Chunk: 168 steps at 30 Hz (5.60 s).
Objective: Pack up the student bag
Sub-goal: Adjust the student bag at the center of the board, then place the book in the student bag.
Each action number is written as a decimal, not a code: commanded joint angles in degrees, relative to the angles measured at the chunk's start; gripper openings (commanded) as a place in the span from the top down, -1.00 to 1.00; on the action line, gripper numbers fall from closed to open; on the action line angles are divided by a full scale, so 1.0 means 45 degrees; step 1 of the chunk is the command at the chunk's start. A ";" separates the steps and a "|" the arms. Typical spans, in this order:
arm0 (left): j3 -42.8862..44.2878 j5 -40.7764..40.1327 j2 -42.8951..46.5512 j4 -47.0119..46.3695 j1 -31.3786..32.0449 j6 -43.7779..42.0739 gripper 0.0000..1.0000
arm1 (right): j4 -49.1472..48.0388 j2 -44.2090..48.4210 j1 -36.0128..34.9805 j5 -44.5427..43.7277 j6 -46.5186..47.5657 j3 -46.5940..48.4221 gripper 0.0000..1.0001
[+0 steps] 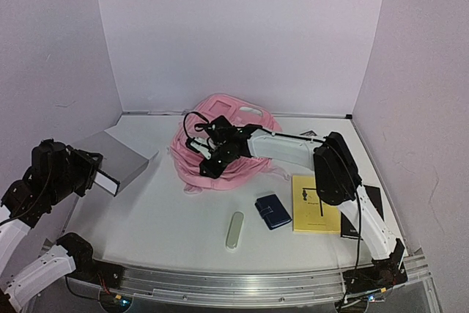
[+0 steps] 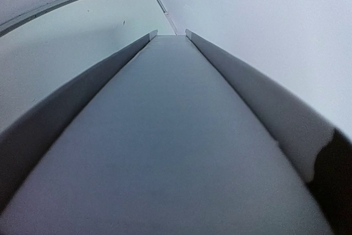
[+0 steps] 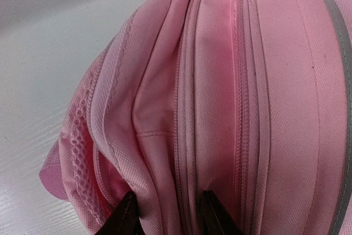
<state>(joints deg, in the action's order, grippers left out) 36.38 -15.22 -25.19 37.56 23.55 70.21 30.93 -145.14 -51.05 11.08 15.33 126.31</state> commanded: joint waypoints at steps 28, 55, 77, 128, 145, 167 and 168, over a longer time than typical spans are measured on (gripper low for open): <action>-0.0461 0.1438 0.0258 -0.1434 0.0006 -0.0239 0.91 | 0.0853 0.1606 -0.1158 -0.4844 0.1606 0.0481 1.00; -0.3282 0.5687 -0.0616 -0.8261 0.0006 0.0209 1.00 | 0.0498 0.2839 0.0171 -0.3040 -0.0845 0.4231 1.00; -0.2683 0.6234 -1.0622 -1.9780 0.0322 0.1204 1.00 | 0.0909 0.2741 0.0067 -0.0057 -0.1302 0.4721 1.00; 0.4738 0.3550 -1.6332 -1.1732 0.1844 0.2427 -0.53 | 0.1237 0.2378 -0.0061 -0.0058 -0.0575 0.4964 1.00; 0.4087 0.3780 -1.7222 -1.4312 0.2364 0.2917 0.66 | 0.1227 0.2302 -0.0057 0.0488 -0.0820 0.4967 1.00; 0.4796 0.2806 -1.6498 -1.0844 0.2576 0.2217 -0.80 | 0.1068 0.2091 0.0529 0.0077 -0.0781 0.4819 1.00; 0.4639 0.2830 -1.6334 -1.0806 0.2579 0.2244 -0.77 | 0.1055 0.2058 0.0562 0.0086 -0.0797 0.4840 1.00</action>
<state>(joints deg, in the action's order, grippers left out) 58.93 -1.53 -104.37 -15.82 35.02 81.12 41.36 -137.82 -49.46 11.50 12.09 145.18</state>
